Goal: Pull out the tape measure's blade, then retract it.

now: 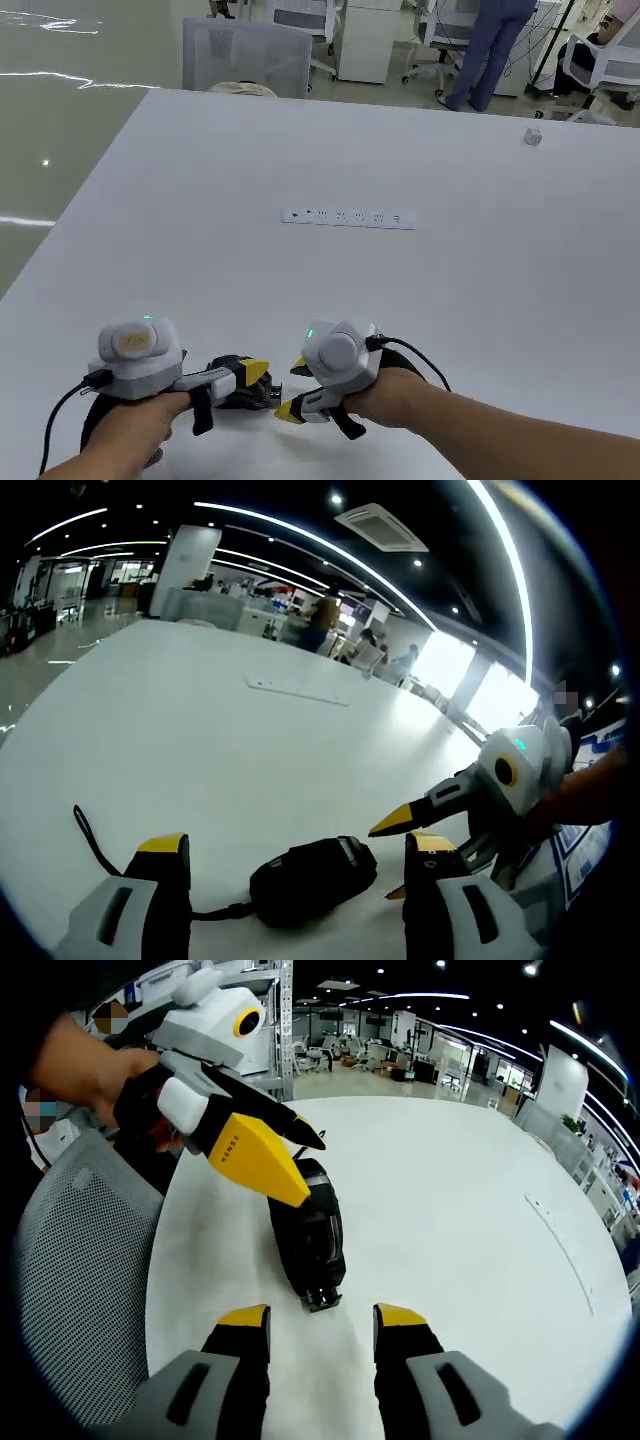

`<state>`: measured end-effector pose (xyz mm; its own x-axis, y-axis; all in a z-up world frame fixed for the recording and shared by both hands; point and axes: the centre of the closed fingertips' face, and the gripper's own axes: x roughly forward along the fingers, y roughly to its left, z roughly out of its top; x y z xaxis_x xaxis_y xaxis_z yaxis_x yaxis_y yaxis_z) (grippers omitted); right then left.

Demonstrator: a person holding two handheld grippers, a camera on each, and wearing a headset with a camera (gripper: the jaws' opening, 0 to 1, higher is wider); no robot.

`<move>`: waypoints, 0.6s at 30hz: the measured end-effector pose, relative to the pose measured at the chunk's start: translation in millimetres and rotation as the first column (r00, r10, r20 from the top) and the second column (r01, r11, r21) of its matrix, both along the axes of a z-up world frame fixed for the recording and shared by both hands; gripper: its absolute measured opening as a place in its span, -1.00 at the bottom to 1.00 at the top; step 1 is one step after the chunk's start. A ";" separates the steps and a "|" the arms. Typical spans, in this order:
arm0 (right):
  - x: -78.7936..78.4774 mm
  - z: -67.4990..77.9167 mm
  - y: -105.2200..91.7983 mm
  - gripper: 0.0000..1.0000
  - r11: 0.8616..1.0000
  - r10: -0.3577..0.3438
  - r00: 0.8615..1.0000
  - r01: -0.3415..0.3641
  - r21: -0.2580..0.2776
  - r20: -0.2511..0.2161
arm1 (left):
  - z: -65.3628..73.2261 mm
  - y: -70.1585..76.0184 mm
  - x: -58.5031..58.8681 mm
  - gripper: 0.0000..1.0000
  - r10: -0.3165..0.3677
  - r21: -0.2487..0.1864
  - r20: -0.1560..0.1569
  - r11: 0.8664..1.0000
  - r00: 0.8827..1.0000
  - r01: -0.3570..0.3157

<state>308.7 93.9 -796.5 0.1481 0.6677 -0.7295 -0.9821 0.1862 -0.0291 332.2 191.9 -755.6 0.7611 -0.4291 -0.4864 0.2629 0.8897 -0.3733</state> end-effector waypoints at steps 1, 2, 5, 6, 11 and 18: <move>0.0 4.2 -4.2 -0.14 1.000 -0.017 1.000 0.017 0.013 0.001 | 5.0 1.0 -1.0 0.74 -0.021 -0.008 0.027 1.000 0.999 0.021; 1.8 8.6 -9.9 -0.11 0.998 -0.053 0.999 0.053 0.036 0.000 | 6.6 6.3 -4.9 0.79 -0.024 -0.008 0.028 1.000 0.999 0.024; -0.9 15.4 -31.0 -0.03 0.994 -0.093 0.996 0.093 0.055 0.007 | 14.4 18.4 -15.3 0.93 -0.045 0.016 0.039 0.999 0.998 0.045; -1.9 15.7 -38.4 0.00 0.992 -0.110 0.994 0.110 0.055 0.009 | 15.5 21.7 -19.2 0.95 -0.054 0.026 0.041 0.998 0.998 0.053; -10.2 16.5 -73.6 0.16 0.971 -0.223 0.975 0.223 0.089 -0.014 | 21.2 46.5 -36.2 1.00 -0.085 0.107 0.083 0.991 0.993 0.076; -20.8 23.2 -105.3 0.48 0.947 -0.298 0.954 0.294 0.127 0.015 | 21.9 67.4 -60.8 1.00 -0.120 0.148 0.085 0.983 0.989 0.107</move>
<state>287.9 -11.4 -773.3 0.3758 0.6737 -0.6363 -0.8810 0.4727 -0.0198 271.4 259.3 -733.7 0.7561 -0.4467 -0.4784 0.3929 0.8943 -0.2141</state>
